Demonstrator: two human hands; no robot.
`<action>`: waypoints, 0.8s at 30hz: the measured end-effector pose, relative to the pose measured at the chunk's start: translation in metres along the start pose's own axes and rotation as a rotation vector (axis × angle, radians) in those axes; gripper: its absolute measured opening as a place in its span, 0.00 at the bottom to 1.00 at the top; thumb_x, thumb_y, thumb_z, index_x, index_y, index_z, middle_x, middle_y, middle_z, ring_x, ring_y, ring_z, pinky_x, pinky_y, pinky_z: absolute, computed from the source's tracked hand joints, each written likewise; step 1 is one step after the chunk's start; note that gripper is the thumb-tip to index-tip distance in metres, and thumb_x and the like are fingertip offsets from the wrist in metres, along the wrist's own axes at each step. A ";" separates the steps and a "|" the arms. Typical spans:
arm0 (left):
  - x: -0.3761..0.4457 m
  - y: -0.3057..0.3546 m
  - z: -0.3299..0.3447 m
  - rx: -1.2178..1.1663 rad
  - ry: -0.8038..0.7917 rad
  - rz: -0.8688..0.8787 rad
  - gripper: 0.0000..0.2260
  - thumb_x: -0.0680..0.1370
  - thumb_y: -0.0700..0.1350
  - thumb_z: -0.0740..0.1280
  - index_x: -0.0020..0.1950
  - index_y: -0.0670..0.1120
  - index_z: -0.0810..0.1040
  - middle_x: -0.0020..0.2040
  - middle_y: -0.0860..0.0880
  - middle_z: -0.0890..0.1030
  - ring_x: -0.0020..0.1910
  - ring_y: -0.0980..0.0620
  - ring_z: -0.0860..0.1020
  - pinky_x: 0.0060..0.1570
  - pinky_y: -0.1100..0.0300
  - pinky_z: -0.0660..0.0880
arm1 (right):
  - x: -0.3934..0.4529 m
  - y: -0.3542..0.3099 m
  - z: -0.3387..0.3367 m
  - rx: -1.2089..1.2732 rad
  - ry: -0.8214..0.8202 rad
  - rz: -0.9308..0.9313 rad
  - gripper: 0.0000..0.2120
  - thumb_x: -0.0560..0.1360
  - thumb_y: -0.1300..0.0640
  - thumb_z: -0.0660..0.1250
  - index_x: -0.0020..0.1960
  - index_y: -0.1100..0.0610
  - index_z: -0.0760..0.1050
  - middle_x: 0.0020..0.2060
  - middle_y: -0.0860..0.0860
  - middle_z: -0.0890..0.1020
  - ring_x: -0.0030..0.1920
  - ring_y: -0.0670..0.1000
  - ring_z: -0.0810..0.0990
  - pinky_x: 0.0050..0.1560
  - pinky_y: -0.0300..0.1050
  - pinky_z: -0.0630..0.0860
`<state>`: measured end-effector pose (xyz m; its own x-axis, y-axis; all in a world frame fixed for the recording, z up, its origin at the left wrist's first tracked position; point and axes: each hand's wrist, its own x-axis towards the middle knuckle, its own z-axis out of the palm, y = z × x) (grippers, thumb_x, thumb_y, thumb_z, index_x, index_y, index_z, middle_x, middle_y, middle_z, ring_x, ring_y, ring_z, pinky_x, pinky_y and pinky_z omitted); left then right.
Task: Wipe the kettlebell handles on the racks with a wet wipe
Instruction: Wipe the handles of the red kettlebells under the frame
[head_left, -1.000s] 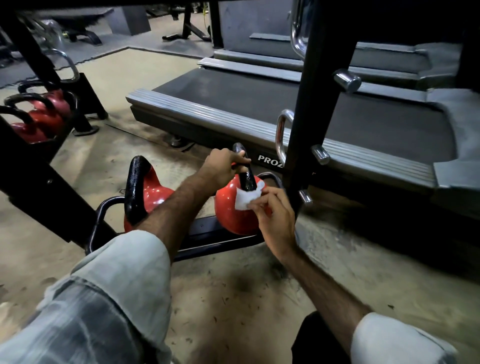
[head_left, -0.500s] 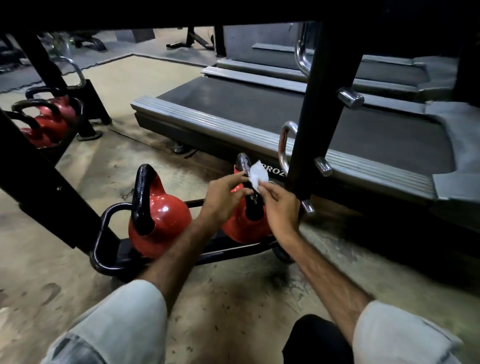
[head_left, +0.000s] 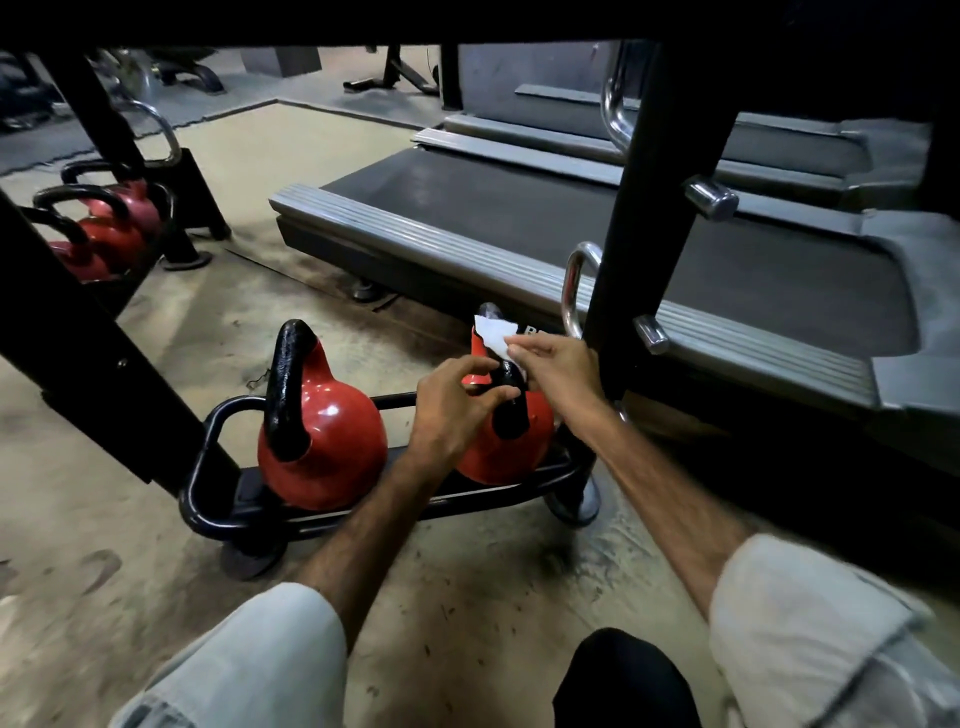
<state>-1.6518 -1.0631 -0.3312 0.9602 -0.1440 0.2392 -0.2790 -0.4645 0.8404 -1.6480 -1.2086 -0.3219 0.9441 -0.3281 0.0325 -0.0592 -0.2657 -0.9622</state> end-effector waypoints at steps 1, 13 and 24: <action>0.000 0.000 -0.001 -0.005 -0.011 -0.009 0.17 0.65 0.52 0.78 0.52 0.53 0.82 0.50 0.52 0.82 0.44 0.57 0.82 0.49 0.58 0.79 | 0.014 0.000 0.004 -0.045 -0.005 -0.007 0.08 0.69 0.52 0.74 0.48 0.45 0.85 0.43 0.46 0.87 0.47 0.45 0.84 0.55 0.53 0.81; 0.014 0.014 -0.008 0.098 -0.066 -0.044 0.14 0.66 0.49 0.78 0.48 0.48 0.81 0.46 0.52 0.82 0.42 0.55 0.80 0.42 0.70 0.71 | 0.017 0.009 -0.002 0.014 -0.085 -0.005 0.08 0.73 0.60 0.72 0.48 0.49 0.85 0.45 0.49 0.87 0.49 0.49 0.85 0.56 0.56 0.80; 0.021 0.021 -0.009 0.272 -0.259 0.105 0.24 0.69 0.43 0.75 0.64 0.41 0.76 0.62 0.43 0.74 0.60 0.46 0.75 0.63 0.64 0.67 | 0.047 -0.005 0.001 -0.349 -0.147 -0.219 0.09 0.75 0.58 0.70 0.54 0.52 0.84 0.48 0.48 0.86 0.52 0.44 0.83 0.59 0.44 0.77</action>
<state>-1.6375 -1.0683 -0.3037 0.9015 -0.4030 0.1574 -0.4018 -0.6449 0.6501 -1.6034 -1.2215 -0.3163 0.9812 -0.1043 0.1626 0.0652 -0.6134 -0.7871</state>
